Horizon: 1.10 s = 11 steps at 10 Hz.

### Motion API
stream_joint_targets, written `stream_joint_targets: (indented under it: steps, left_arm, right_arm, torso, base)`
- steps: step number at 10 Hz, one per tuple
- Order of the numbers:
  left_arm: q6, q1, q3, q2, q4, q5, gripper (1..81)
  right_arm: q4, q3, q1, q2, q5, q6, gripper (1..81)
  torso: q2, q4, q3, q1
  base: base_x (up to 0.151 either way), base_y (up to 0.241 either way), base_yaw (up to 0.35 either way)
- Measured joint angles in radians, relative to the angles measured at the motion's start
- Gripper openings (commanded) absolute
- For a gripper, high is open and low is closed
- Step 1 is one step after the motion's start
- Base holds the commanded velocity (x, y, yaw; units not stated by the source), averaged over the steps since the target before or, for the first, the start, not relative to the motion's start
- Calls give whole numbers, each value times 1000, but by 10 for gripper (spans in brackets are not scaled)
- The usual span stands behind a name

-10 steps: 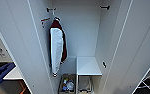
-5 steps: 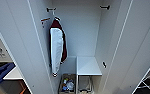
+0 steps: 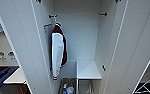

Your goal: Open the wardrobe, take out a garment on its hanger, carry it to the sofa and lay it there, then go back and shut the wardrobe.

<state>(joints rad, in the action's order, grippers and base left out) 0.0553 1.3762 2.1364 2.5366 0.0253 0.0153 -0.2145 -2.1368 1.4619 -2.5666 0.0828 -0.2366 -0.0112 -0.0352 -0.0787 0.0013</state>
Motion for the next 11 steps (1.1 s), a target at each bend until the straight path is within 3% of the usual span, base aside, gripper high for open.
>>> stream_joint_targets:
  steps: [4,7,11]
  left_arm:
    - [107,-11,-176,-231,-24,83,811]
    - [261,-63,-203,-380,-34,134,811]
    - [366,-223,-170,-482,-41,131,811]
  right_arm:
    - [1,34,-89,162,77,-91,811]
    - [3,27,-169,238,102,-196,811]
    - [5,-144,-275,251,73,-344,811]
  torso:
    - [0,0,-2,0]
    - [0,0,-2,0]
    - [0,0,-2,0]
  base:
    - [0,0,0]
    - [0,0,0]
    - [0,0,0]
